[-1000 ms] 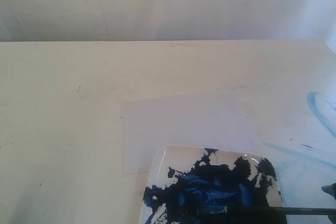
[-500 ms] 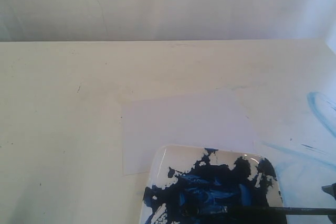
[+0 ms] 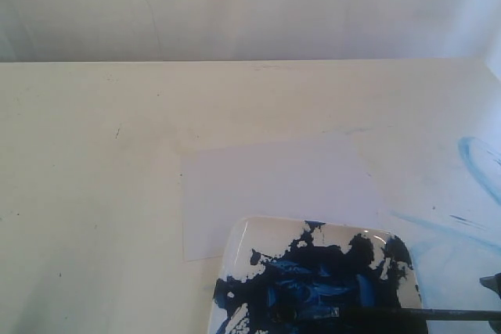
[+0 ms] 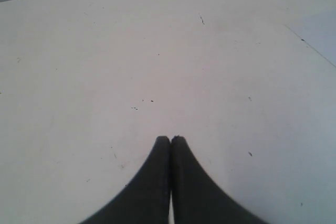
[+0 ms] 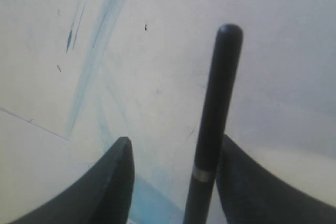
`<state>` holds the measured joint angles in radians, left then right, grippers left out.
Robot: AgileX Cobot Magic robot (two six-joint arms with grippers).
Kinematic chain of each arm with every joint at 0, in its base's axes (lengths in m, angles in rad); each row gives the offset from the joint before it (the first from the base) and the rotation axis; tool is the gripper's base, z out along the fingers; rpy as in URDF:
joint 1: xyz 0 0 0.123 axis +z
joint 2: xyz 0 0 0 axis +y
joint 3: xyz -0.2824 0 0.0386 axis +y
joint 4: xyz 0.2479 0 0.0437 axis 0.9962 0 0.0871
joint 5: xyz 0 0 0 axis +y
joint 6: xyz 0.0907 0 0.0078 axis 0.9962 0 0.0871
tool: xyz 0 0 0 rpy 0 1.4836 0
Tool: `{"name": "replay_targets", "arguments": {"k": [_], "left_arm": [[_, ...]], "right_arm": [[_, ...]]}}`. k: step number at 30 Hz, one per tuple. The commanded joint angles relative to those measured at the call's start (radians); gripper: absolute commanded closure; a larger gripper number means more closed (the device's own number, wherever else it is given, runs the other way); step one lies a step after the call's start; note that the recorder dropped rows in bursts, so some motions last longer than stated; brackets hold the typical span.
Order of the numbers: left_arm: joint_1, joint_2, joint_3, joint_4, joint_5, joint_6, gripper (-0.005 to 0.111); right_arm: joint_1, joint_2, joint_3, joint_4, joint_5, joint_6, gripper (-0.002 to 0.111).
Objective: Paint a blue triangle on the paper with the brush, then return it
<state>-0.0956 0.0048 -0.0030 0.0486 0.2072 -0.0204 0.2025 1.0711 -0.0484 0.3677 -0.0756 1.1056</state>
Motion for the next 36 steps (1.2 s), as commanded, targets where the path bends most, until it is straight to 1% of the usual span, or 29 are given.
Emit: {"name": "replay_targets", "arguments": {"k": [1, 7, 29, 31, 36], "left_arm": [[-0.007, -0.004, 0.003, -0.006, -0.004, -0.001, 0.107], [-0.007, -0.004, 0.003, -0.006, -0.004, -0.001, 0.107], [-0.007, -0.004, 0.003, -0.006, -0.004, -0.001, 0.107], [-0.007, -0.004, 0.003, -0.006, -0.004, -0.001, 0.107], [-0.007, -0.004, 0.003, -0.006, -0.004, -0.001, 0.107]], "right_arm": [[-0.003, 0.003, 0.004, -0.002, 0.005, 0.0, 0.064], [-0.003, 0.003, 0.004, -0.002, 0.009, -0.002, 0.066], [-0.003, 0.024, 0.004, 0.041, 0.03, 0.026, 0.067], [-0.003, 0.04, 0.002, 0.047, 0.025, 0.032, 0.069], [-0.003, 0.05, 0.002, 0.047, 0.025, 0.034, 0.078]]}}
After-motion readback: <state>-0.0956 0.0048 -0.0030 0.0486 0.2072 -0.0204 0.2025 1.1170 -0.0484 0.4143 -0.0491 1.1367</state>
